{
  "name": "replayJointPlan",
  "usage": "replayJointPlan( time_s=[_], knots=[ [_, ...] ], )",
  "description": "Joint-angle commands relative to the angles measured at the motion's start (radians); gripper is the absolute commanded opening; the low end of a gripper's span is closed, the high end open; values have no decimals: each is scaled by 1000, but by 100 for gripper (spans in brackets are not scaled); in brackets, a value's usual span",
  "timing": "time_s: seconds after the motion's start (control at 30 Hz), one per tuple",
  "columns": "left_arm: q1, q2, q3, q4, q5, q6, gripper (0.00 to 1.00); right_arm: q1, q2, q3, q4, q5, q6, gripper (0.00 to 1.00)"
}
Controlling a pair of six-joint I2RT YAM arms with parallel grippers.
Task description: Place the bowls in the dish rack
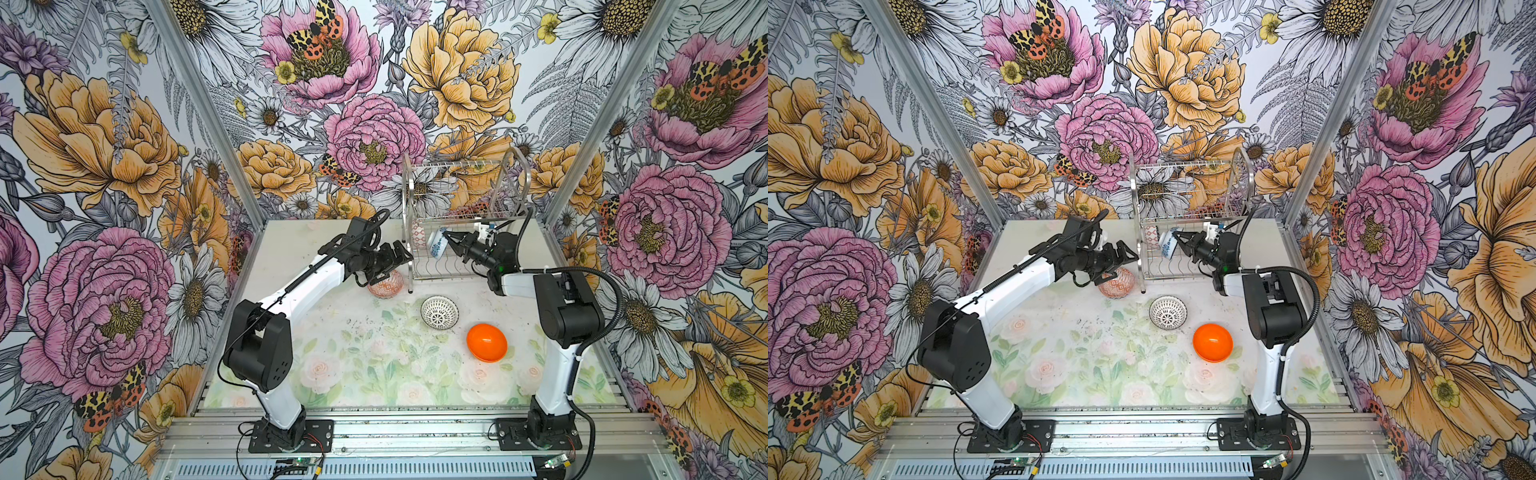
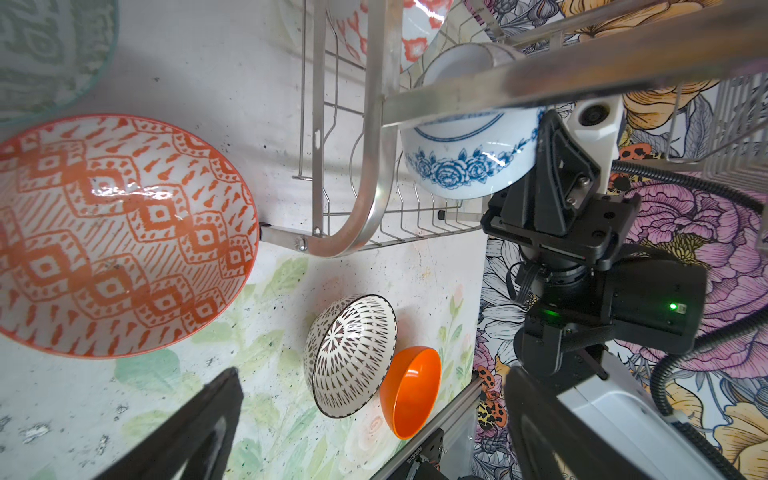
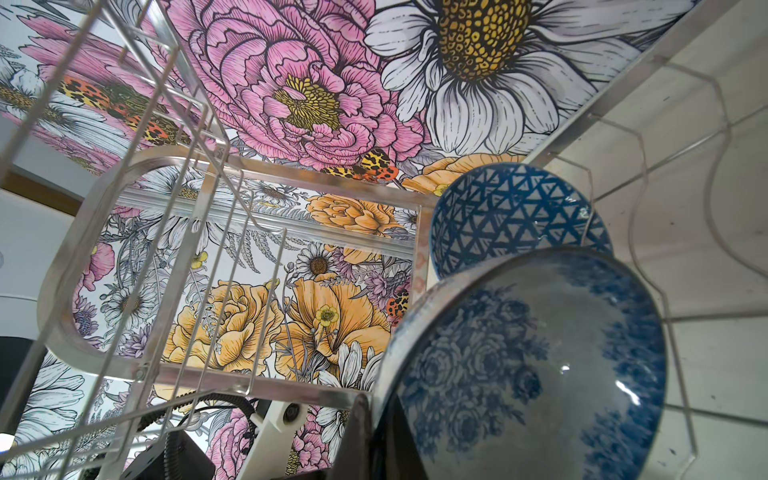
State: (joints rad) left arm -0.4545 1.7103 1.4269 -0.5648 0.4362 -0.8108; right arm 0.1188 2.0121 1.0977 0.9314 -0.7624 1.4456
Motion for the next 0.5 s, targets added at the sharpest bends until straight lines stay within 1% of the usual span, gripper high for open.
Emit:
replayJointPlan(
  time_s=[0.0,0.27,0.37,0.4,0.47],
  knots=[
    [5,3,14,-6,6,16,99,7,-16,-5,40,44,-21,0],
    [-25,83,81,-6,3,18,99,25,-30,-20,24,115,-15,0],
    [-35,101,106,-6,-17,20,99,25,-32,-11,13,133,-11,0],
    [-35,143,111,-6,-23,18,99,25,-35,-9,7,134,-11,0],
    [-37,160,119,-7,-44,18,99,25,-35,-4,2,138,-10,0]
  ],
)
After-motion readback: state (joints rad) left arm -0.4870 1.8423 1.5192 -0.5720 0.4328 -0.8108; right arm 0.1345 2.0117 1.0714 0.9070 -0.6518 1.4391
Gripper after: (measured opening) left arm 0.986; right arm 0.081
